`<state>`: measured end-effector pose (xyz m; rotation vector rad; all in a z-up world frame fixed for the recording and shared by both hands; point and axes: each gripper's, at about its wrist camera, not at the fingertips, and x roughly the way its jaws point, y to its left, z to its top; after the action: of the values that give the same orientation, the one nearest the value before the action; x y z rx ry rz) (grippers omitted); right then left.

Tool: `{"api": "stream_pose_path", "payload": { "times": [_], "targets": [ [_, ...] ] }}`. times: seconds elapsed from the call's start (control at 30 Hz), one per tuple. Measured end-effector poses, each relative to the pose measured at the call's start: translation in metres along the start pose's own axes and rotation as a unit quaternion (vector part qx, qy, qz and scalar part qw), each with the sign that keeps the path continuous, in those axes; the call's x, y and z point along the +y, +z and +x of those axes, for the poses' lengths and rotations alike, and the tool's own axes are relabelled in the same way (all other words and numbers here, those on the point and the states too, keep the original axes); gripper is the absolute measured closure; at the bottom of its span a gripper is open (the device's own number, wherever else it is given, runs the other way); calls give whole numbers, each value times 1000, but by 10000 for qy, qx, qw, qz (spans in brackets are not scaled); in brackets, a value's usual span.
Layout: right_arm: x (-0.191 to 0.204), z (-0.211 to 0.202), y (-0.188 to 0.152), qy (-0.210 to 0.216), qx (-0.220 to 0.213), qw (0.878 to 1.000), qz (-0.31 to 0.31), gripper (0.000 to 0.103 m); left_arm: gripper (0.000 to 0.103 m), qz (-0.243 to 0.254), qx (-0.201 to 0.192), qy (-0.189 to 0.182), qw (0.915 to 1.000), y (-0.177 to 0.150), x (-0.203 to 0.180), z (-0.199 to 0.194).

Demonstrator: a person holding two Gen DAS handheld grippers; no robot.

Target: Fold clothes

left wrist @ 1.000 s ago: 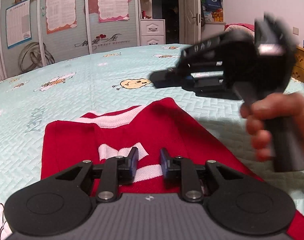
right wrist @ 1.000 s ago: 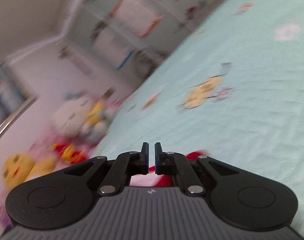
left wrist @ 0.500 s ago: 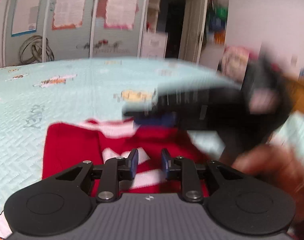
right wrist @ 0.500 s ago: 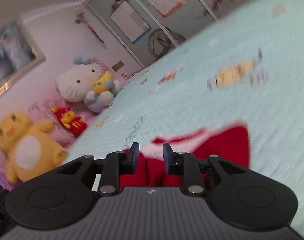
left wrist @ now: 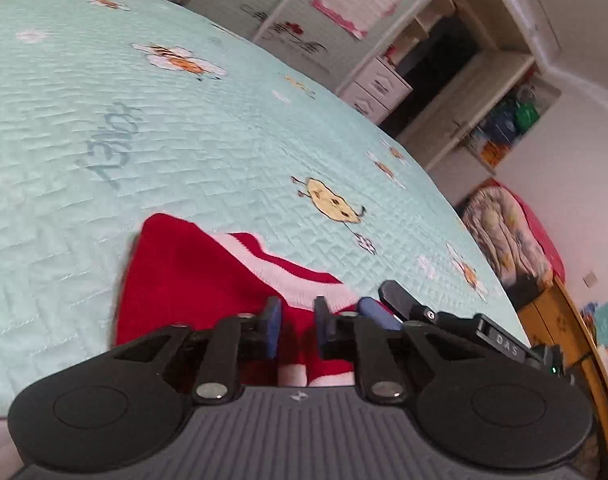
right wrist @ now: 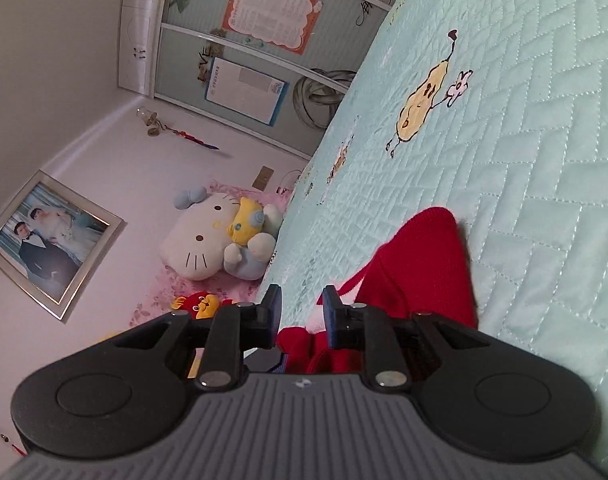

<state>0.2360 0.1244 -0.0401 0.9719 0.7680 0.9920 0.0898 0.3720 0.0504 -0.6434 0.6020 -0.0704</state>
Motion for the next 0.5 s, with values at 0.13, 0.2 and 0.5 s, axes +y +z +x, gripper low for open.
{"api": "stream_pose_path", "payload": {
  "times": [0.13,0.2,0.5],
  "targets": [
    [0,2,-2,-21,-34,10000,22,81,95,148,372,19,9992,-2,7,15],
    [1,-1,-4,-57,-17,10000,-26,81,95,285,656,253,9971,-1,10,30],
    [-1,-5,-5,-94,34,9999,-112,80,92,98,-34,180,9998,7,15,-27]
  ]
}}
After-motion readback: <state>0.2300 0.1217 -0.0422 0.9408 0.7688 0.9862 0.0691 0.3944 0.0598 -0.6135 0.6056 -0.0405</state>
